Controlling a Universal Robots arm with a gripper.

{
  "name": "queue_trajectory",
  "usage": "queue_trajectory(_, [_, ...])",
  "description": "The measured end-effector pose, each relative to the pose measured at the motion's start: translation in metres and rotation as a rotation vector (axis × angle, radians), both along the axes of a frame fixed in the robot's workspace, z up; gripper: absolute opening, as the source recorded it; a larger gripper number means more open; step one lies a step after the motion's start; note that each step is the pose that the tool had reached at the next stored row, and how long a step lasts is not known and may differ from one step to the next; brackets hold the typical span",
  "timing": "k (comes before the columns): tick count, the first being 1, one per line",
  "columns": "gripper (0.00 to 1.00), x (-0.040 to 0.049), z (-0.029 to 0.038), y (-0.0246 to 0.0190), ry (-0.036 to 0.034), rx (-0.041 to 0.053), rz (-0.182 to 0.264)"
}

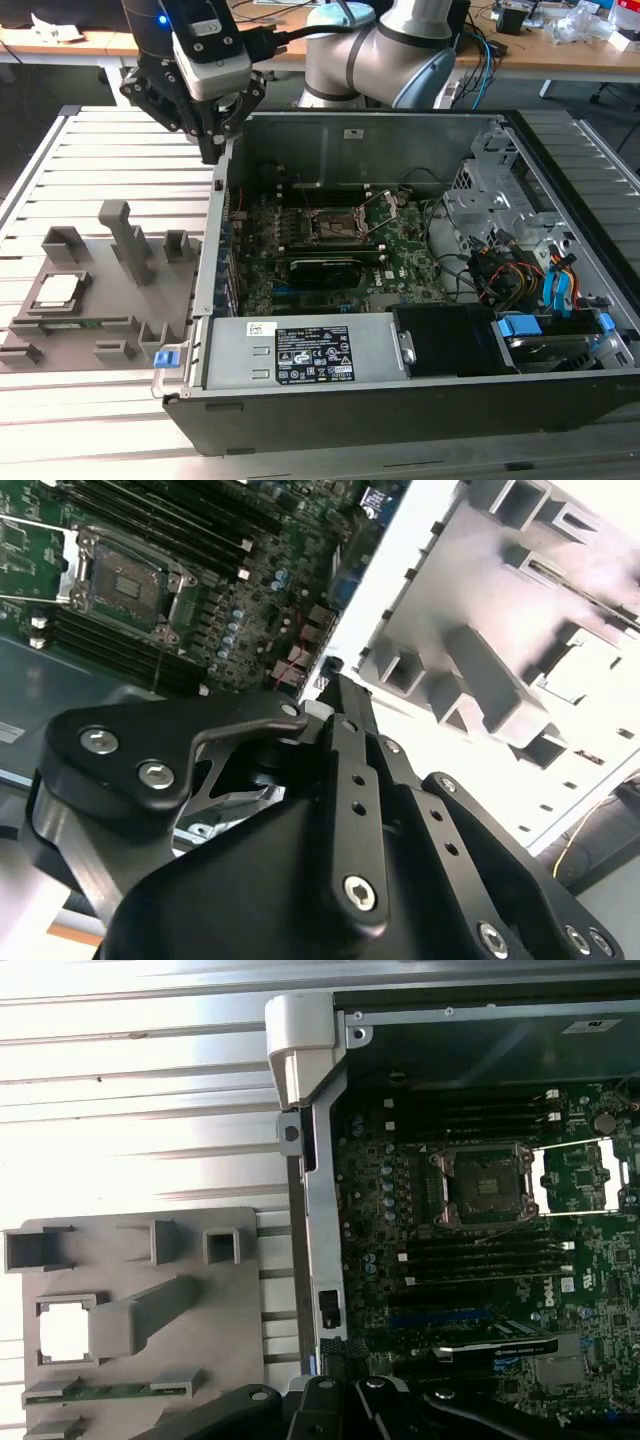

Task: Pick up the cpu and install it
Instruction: 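Reach for the cpu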

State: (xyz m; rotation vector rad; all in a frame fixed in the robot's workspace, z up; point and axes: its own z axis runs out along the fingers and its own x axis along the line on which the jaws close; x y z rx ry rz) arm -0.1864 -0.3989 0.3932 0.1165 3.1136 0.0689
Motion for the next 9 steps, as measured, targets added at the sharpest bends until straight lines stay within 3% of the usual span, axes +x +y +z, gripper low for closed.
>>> queue_trajectory(9, [0.11, -0.0225, -0.0001, 0.0, 0.0, 0.0, 0.0])
